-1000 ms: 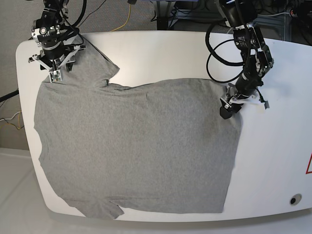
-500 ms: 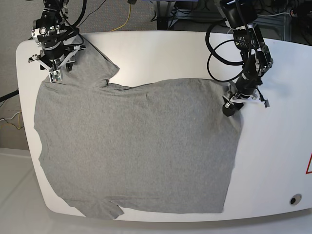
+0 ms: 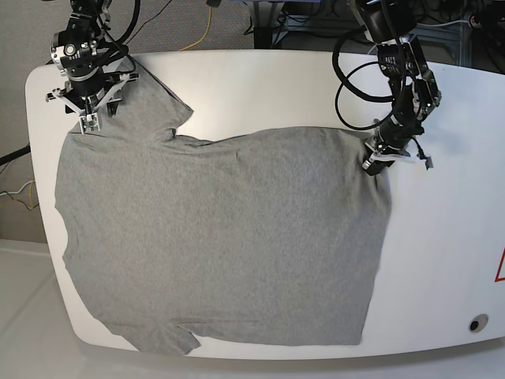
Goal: Fold the T-shirt properly
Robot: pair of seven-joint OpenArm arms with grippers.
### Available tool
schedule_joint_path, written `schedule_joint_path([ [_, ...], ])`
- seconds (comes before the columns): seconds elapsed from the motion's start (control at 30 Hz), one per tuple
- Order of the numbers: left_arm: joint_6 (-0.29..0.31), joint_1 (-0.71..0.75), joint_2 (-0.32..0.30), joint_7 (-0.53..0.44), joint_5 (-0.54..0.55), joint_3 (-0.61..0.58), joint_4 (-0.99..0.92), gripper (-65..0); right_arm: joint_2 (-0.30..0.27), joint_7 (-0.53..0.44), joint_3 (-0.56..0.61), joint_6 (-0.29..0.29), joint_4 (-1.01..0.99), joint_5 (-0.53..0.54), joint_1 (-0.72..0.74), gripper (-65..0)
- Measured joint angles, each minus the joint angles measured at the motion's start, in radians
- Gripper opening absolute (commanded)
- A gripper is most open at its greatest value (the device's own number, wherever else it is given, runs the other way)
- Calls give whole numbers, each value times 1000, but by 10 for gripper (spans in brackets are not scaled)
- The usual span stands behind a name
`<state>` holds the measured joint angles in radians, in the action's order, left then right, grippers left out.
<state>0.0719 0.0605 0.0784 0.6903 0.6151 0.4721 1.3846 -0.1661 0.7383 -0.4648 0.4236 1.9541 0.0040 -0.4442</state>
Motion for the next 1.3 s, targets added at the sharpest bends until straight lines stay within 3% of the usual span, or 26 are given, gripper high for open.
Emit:
schedule_joint_path([
  [0.7,0,3,-1,19,11,0,1,-644,0,0,-6,0,0,0,4,-385],
  [1.03,7,8,-1,19,18,0,1,-644,90,6,-262,6,-1,33,79,-380],
  [1.13,7,8,-2,20,21,0,1,-644,90,55,-301,55,-1,64,98,-334],
  [1.3,7,8,-1,20,21,0,1,-644,95,172,-377,110,-20,130,165,-204],
])
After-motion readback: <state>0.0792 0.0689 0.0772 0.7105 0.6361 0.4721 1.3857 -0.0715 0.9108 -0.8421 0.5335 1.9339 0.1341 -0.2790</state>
